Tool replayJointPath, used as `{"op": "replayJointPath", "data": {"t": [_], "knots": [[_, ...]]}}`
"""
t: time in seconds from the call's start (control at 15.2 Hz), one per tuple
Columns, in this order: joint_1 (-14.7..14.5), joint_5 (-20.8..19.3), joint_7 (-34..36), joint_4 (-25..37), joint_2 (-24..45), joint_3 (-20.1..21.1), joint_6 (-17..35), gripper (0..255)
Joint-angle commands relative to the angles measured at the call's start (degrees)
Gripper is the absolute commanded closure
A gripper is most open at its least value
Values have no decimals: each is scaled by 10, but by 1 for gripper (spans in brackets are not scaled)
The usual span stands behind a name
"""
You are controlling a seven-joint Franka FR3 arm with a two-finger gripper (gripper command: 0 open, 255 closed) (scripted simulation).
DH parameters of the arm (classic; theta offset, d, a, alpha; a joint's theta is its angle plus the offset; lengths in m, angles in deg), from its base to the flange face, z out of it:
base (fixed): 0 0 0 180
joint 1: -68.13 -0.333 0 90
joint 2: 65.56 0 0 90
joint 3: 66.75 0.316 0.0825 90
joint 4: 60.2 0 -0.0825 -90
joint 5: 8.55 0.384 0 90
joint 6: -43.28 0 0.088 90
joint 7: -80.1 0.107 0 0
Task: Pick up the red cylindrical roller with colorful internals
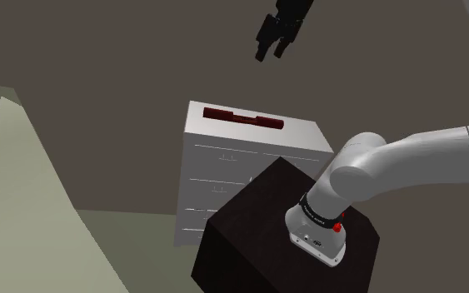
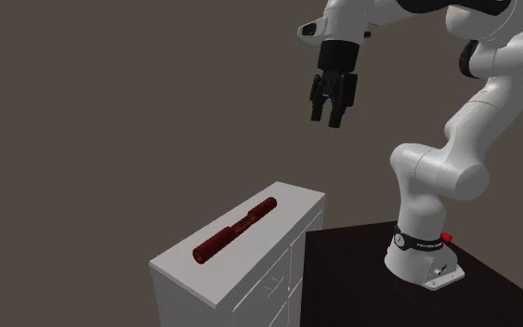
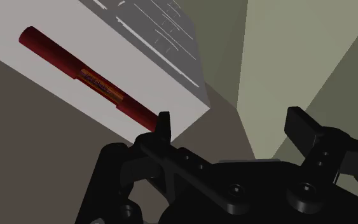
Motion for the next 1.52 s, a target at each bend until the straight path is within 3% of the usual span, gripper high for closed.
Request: {"op": "replayJointPath", "data": {"t": [0.0, 0.73, 1.45], "knots": [[0, 0, 0, 0, 0, 0, 0, 0], [3, -60, -192, -118, 56, -112, 157, 0], [-5, -83, -393, -128, 233, -229, 331, 0]]}}
